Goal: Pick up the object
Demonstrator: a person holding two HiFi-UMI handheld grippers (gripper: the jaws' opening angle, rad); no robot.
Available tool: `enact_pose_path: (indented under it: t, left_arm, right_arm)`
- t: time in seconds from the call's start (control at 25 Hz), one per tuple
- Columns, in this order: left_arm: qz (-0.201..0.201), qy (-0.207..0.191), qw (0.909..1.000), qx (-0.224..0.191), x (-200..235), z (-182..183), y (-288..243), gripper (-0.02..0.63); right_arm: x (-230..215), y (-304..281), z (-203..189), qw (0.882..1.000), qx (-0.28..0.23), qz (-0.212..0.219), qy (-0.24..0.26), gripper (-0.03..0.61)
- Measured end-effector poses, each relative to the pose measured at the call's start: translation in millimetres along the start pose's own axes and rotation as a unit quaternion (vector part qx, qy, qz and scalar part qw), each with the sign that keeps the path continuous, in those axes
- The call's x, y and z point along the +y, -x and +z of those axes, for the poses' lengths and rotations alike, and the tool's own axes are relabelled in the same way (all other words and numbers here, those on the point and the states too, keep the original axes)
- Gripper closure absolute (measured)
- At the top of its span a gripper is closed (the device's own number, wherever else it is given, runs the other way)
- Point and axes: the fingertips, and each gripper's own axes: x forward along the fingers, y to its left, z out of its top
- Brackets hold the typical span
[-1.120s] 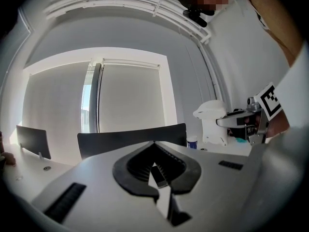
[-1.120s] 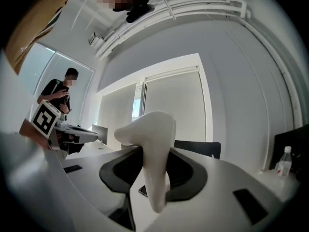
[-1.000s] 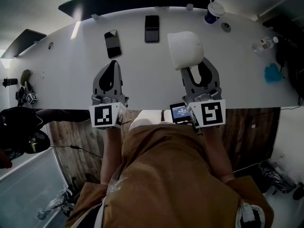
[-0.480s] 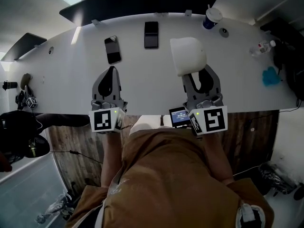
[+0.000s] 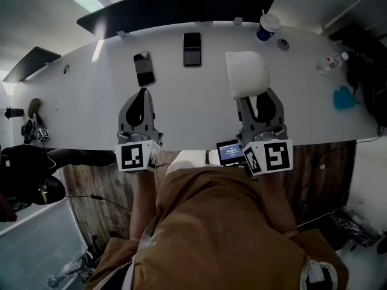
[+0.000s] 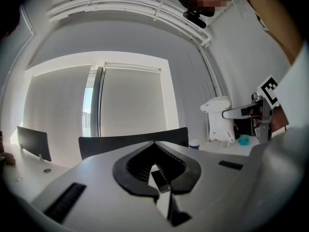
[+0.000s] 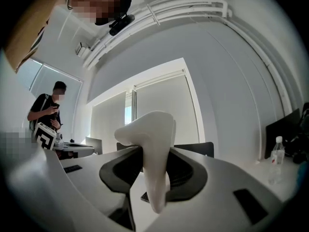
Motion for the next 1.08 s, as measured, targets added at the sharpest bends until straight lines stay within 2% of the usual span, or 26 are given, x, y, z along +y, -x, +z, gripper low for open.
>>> enact_pose_path:
  t: [1.08]
  left_arm:
    - [-0.016,-0.020,0.9992,-0.030,-0.1,30.5,-16.2,0.612]
  right_arm:
    - [2.0,0.6,0.5,1.000,0.000,-0.001,0.003,0.430]
